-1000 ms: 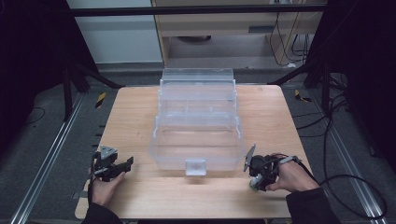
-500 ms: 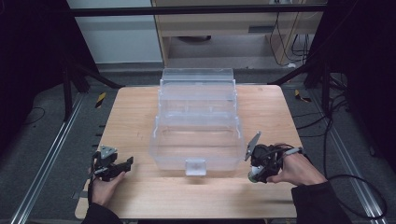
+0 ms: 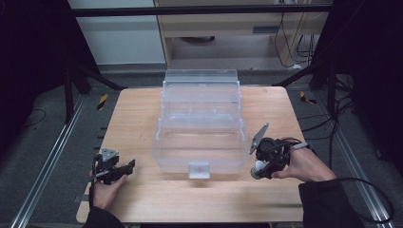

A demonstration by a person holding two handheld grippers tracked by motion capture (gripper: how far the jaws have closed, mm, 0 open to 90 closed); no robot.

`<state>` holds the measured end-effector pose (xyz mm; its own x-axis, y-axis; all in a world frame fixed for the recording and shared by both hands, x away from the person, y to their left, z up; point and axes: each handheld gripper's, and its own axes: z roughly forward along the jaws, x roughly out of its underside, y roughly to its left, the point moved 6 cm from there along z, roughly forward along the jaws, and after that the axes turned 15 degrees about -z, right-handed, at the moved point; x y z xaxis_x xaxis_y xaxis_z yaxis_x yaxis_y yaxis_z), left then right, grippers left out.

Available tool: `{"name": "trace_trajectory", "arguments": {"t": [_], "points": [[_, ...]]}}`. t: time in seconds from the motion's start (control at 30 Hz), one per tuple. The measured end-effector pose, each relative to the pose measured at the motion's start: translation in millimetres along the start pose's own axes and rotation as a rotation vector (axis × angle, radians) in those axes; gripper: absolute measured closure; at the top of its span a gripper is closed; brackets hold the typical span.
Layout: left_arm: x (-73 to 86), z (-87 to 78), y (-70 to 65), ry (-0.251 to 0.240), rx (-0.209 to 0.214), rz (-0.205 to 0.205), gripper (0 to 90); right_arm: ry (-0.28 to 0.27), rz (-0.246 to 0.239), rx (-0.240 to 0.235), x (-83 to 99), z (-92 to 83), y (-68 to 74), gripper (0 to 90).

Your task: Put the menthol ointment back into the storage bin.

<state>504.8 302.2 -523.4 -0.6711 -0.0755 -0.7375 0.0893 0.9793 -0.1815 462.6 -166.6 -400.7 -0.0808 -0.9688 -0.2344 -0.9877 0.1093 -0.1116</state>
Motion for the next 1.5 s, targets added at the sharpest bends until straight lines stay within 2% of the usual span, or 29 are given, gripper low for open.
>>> {"name": "trace_trajectory", "arguments": {"t": [0.4,0.5,0.77,1.13,1.5], "points": [[0.1,1.1,1.4,0.003,-0.004,-0.005,31.0,-0.051,0.013,0.016,-6.6,-12.8,-7.7,50.4],[0.2,1.2,1.1,0.003,-0.004,-0.004,31.0,-0.044,0.028,0.012,-6.7,-14.9,-8.4,50.4],[0.4,1.5,0.9,0.006,-0.004,0.000,31.0,-0.059,0.016,0.027,-13.5,-23.1,-14.0,50.4],[0.1,1.5,1.1,0.005,-0.004,-0.003,31.0,-0.056,0.016,0.037,-25.4,-29.6,-27.2,50.4],[-0.1,1.6,0.7,0.006,0.000,0.000,31.0,-0.089,0.022,0.062,-34.3,-27.7,-44.5,50.4]]}}
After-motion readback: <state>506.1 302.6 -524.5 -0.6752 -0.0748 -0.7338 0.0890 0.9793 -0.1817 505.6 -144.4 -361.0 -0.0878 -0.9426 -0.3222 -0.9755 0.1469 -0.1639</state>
